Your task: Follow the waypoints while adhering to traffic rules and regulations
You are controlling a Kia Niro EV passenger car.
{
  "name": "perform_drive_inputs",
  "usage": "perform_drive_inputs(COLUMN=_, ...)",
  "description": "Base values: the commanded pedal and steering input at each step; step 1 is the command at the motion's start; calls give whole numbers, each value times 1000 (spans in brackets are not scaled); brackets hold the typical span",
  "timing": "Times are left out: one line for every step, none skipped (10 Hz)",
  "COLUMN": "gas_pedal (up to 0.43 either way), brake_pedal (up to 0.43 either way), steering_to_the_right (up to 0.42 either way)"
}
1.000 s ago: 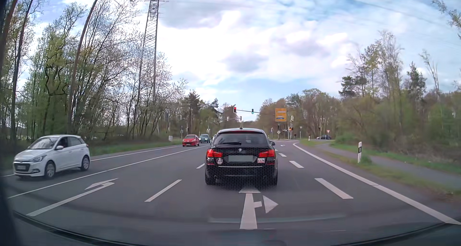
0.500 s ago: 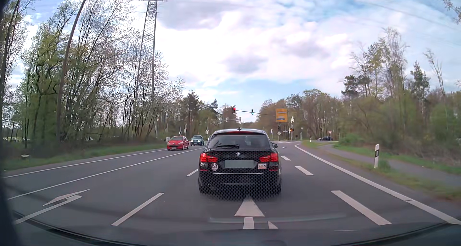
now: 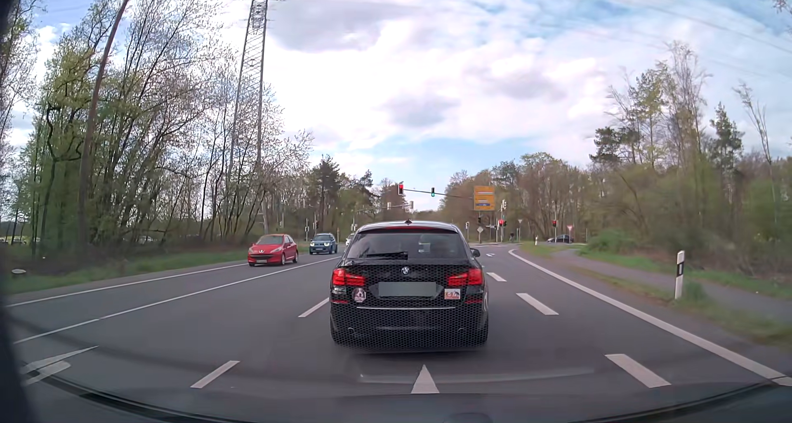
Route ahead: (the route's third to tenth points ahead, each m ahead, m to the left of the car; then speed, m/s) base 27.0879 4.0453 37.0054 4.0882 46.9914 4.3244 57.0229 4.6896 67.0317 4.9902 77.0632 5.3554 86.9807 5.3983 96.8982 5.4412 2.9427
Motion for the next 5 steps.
perform_drive_inputs(gas_pedal=0, brake_pedal=183, steering_to_the_right=6)
perform_drive_inputs(gas_pedal=0, brake_pedal=177, steering_to_the_right=6)
perform_drive_inputs(gas_pedal=0, brake_pedal=128, steering_to_the_right=6)
perform_drive_inputs(gas_pedal=0, brake_pedal=85, steering_to_the_right=6)
perform_drive_inputs(gas_pedal=0, brake_pedal=37, steering_to_the_right=6)
